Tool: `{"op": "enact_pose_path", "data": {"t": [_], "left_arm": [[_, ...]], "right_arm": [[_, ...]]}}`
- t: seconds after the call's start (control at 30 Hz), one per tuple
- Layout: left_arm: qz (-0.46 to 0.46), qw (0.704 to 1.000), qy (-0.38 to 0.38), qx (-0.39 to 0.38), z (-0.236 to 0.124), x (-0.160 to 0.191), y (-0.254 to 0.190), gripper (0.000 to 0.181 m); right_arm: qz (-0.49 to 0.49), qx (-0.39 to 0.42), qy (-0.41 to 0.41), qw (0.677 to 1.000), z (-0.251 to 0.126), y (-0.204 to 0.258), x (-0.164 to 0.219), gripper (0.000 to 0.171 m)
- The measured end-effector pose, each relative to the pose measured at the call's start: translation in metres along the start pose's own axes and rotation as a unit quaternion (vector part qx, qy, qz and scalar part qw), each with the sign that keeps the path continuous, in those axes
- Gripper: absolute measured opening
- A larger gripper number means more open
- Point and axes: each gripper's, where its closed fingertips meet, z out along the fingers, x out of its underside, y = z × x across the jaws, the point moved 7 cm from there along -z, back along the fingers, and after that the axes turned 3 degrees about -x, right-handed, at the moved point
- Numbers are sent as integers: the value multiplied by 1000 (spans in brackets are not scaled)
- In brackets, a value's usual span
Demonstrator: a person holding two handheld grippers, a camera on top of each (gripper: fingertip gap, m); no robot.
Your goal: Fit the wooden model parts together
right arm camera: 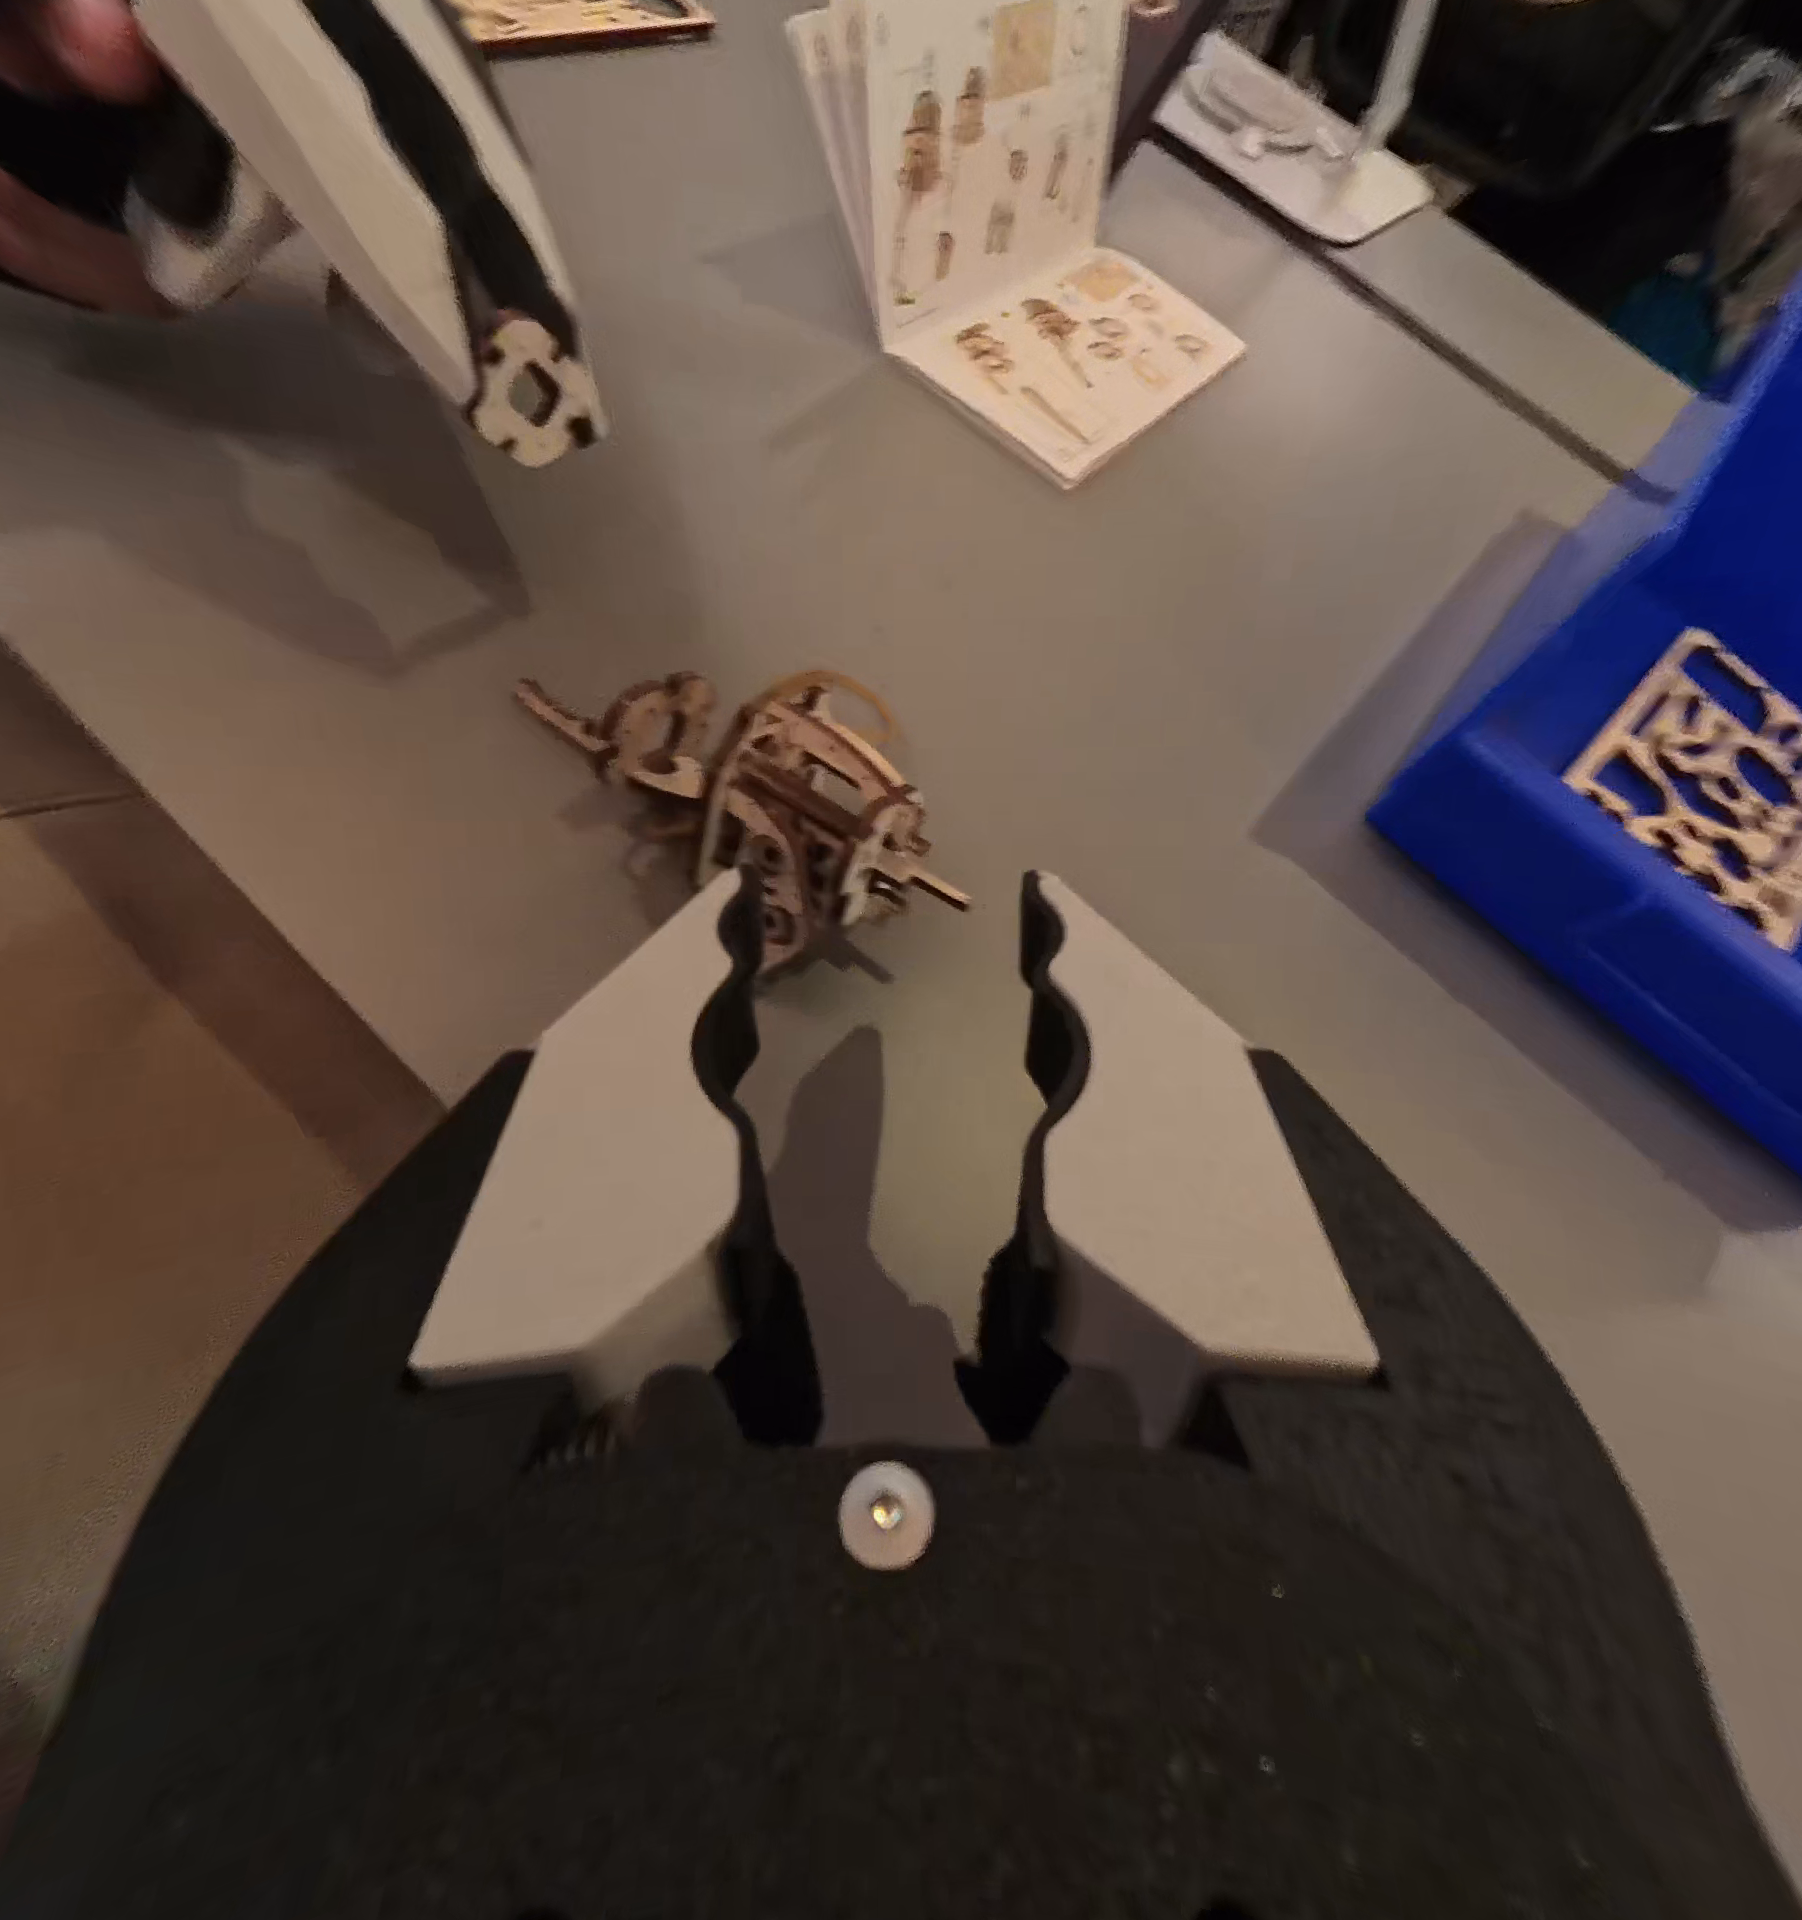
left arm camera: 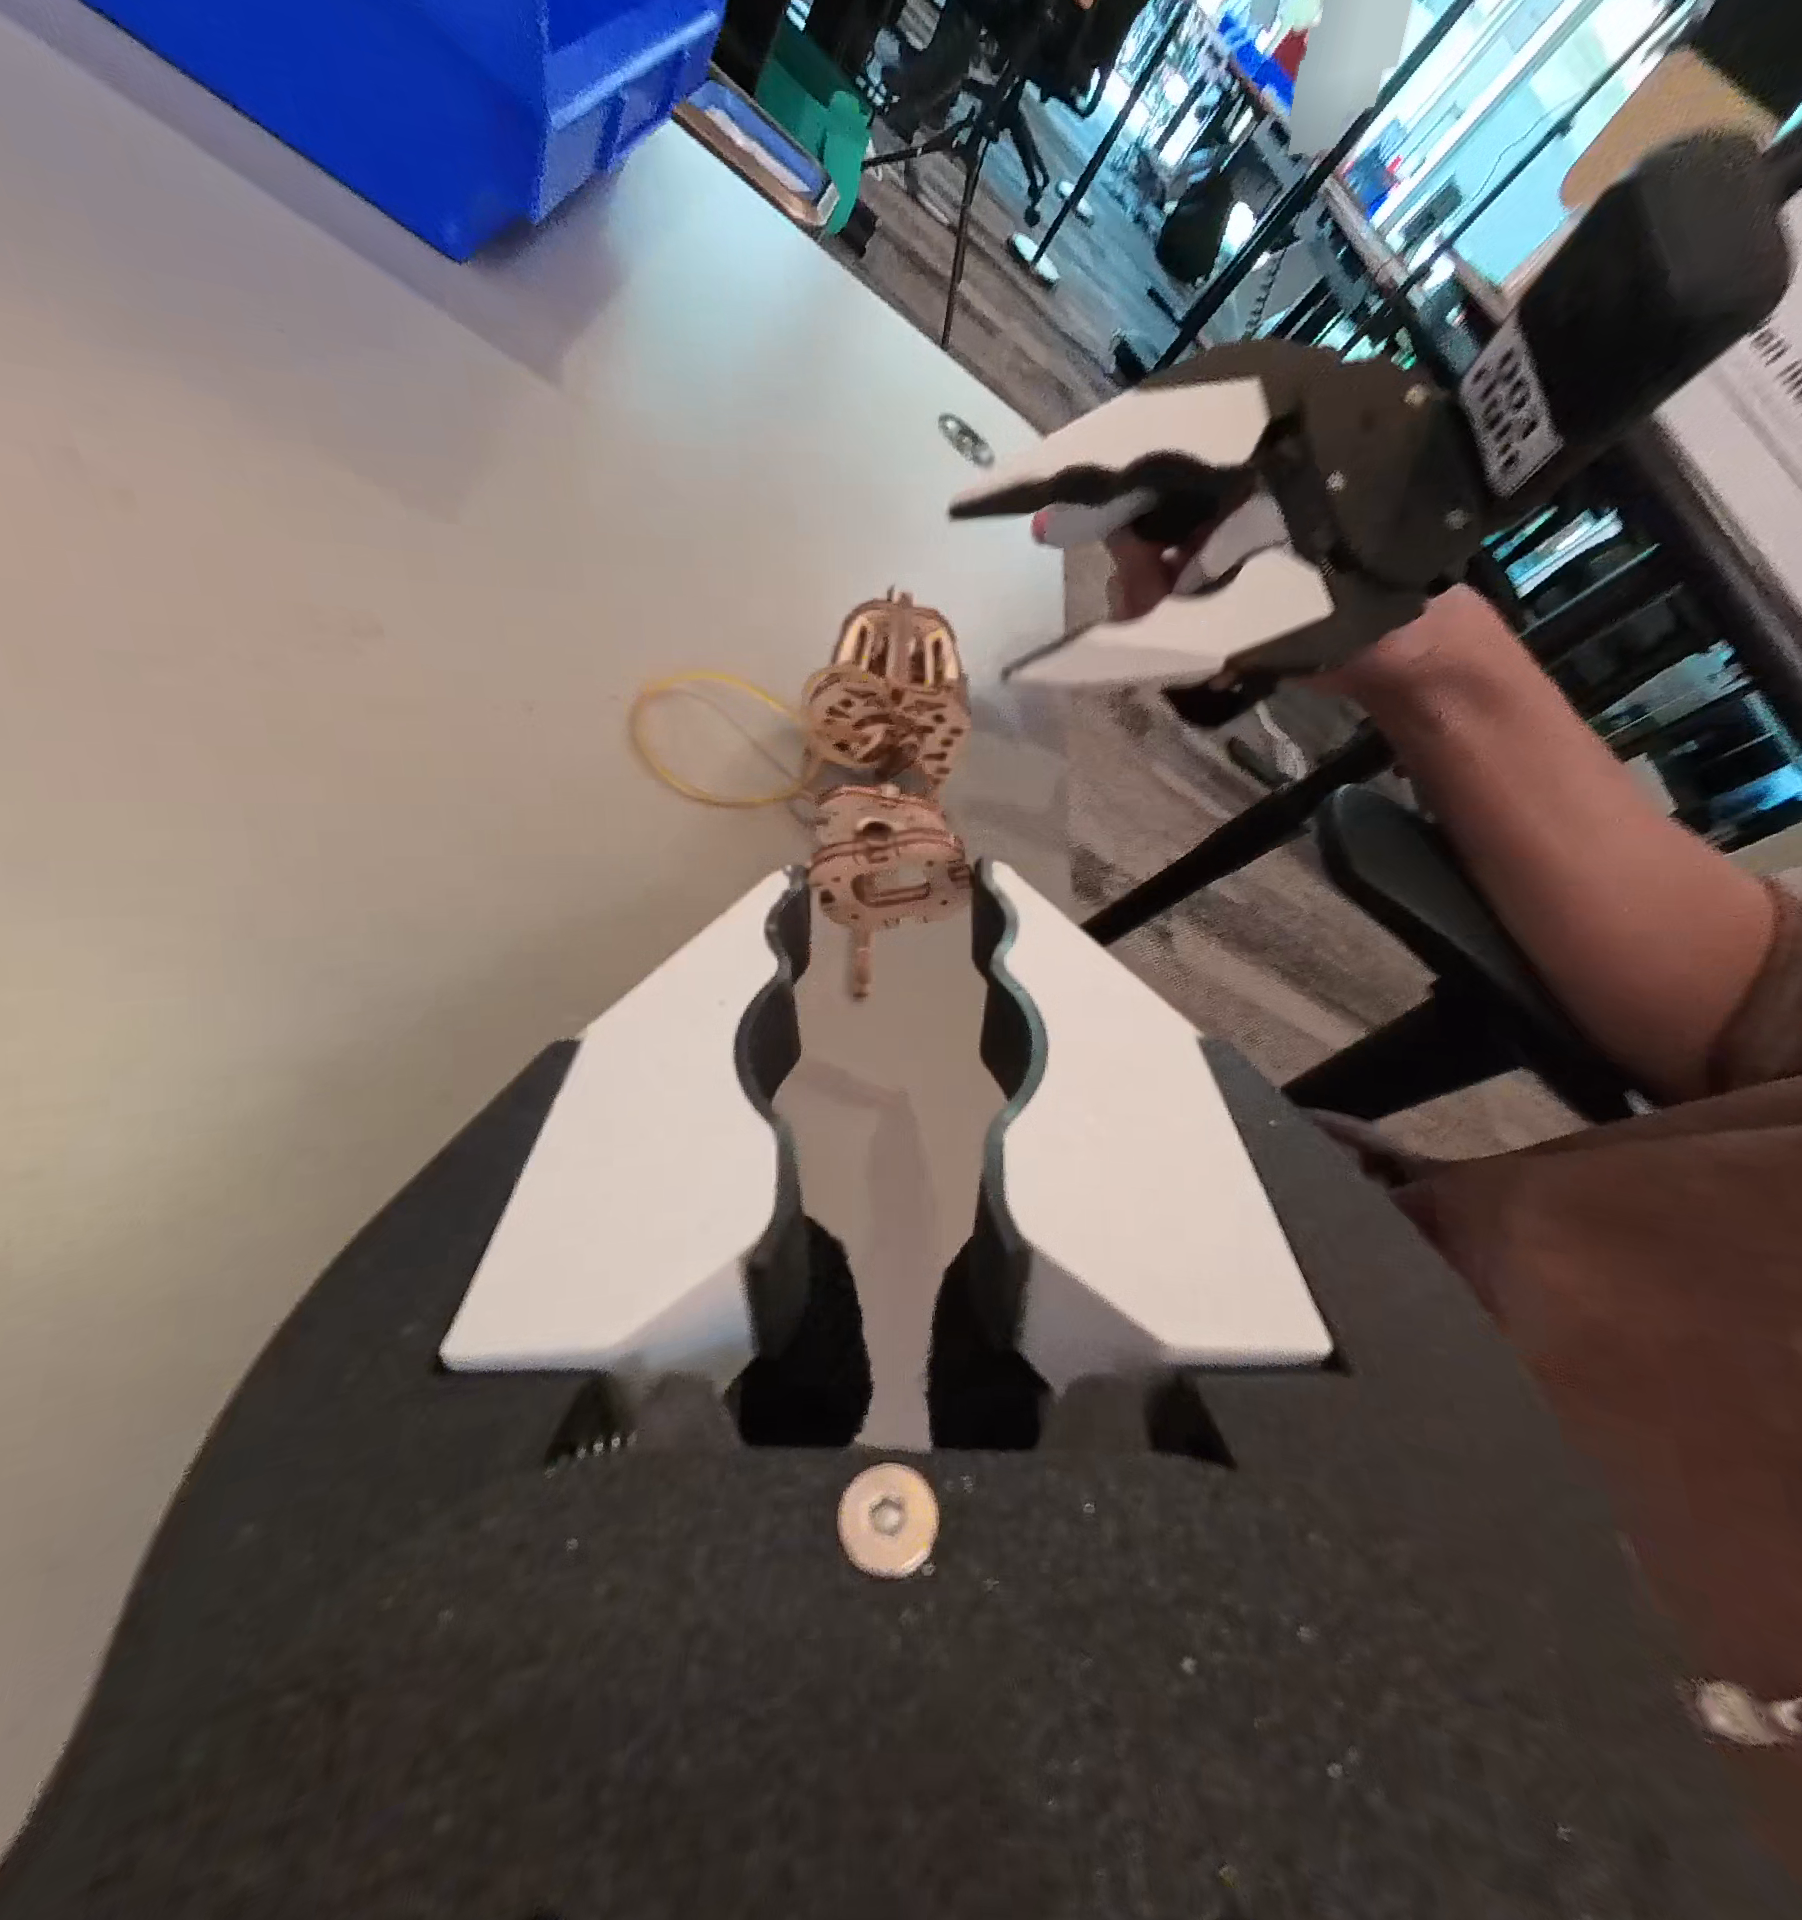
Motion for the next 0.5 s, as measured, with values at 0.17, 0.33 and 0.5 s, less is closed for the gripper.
{"op": "enact_pose_path", "data": {"t": [0.17,0.33,0.5], "left_arm": [[87,996,26,3,2,3,3,29],[128,991,47,14,5,10,-1,29],[132,990,47,19,-1,11,0,29]], "right_arm": [[31,-65,-30,997,5,-10,6,48],[69,-177,-19,982,18,-20,10,66],[107,-288,0,952,28,-31,16,69]]}}
